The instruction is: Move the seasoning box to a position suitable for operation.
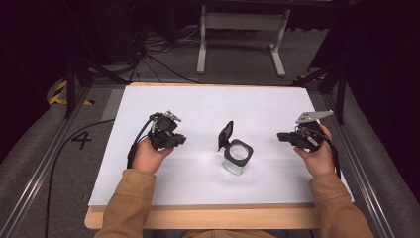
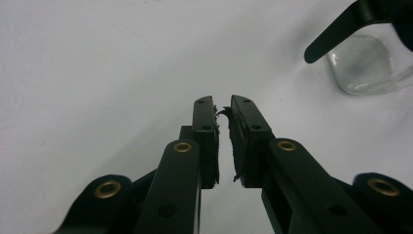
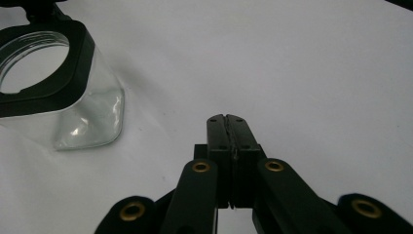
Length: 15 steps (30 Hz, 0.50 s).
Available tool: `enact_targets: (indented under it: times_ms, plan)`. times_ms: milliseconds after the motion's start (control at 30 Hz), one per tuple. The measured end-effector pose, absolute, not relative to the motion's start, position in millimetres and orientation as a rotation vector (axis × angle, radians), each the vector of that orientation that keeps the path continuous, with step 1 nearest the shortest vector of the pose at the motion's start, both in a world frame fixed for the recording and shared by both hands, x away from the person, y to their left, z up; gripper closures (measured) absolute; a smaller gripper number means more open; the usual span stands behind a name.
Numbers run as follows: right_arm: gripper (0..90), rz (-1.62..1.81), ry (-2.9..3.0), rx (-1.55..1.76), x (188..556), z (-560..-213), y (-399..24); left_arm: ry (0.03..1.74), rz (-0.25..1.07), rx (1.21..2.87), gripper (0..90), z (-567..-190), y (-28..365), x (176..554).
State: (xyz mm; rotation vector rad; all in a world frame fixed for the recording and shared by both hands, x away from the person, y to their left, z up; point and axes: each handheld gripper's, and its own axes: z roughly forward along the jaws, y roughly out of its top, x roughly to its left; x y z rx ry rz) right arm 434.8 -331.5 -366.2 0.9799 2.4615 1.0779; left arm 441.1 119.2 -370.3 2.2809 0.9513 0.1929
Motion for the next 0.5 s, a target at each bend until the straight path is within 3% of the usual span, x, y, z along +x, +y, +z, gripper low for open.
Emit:
enact_targets:
  times_ms: [267,500]
  plan:
    - [89.9,1.033,2.479,0.922,428,-363,-324,0.896,0.220,2.263,79.9,-363,117,435]
    - [89.9,1.032,2.500,0.890,424,-363,-315,0.869,0.146,2.246,80.8,-355,113,430]
